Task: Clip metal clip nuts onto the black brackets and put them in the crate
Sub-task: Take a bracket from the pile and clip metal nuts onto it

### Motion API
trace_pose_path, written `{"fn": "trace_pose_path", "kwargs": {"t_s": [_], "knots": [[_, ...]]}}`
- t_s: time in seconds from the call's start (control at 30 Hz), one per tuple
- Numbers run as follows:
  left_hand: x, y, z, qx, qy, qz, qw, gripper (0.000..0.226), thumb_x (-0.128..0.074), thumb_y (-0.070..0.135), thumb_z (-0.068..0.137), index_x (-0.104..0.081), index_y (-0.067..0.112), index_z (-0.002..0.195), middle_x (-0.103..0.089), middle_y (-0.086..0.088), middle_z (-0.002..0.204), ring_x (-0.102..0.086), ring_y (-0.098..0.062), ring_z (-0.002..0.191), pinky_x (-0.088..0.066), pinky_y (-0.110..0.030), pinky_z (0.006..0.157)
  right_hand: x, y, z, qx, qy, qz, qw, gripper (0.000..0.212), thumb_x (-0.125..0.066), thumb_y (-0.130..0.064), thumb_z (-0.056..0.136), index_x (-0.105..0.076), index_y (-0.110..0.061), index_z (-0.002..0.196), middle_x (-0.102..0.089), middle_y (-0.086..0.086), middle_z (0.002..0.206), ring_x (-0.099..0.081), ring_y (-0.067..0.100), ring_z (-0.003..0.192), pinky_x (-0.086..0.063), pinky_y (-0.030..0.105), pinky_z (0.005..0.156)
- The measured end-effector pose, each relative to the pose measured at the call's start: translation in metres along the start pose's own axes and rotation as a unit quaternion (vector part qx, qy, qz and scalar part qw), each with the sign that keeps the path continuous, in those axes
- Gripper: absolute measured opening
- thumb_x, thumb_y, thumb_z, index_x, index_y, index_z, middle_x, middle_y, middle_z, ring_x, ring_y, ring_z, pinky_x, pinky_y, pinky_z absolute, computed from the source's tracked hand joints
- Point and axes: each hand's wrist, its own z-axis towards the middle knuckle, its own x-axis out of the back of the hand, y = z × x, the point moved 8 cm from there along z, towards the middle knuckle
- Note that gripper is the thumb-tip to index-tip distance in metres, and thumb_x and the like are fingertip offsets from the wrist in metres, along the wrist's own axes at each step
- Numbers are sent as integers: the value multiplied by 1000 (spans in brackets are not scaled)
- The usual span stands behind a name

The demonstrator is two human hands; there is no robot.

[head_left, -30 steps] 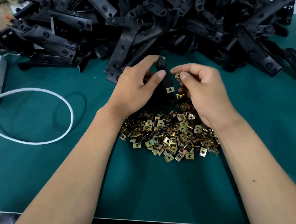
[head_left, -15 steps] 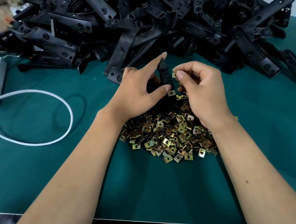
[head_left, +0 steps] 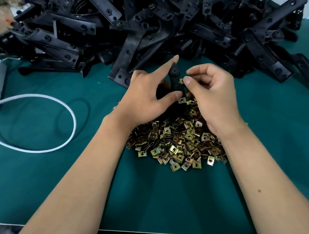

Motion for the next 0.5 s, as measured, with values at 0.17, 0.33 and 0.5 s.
{"fn": "trace_pose_path", "kwargs": {"t_s": [0.17, 0.33, 0.5], "knots": [[2, 2, 0, 3, 1, -2, 1000, 78, -69, 33, 95, -31, 20, 161, -46, 4, 67, -40, -4, 67, -43, -44, 111, 1, 1, 1, -11, -8, 22, 1000, 17, -76, -8, 90, -71, -16, 104, -75, -3, 81, -66, 6, 71, -56, 22, 69], [4, 6, -1, 9, -6, -17, 1000, 79, -72, 27, 93, -32, 21, 161, -45, 10, 65, -42, -5, 63, -40, -39, 87, -10, -4, -1, -3, -27, 16, 999, 22, -74, -7, 90, -66, -18, 107, -66, -3, 75, -57, 5, 68, -53, 28, 72], [4, 6, -1, 24, -13, -16, 1000, 80, -73, 26, 93, -31, 21, 161, -55, -3, 69, -44, -5, 64, -44, -44, 96, -9, -5, 1, -1, -34, 16, 999, 24, -74, -5, 89, -66, -15, 109, -64, -5, 73, -55, 6, 67, -49, 25, 70]]}}
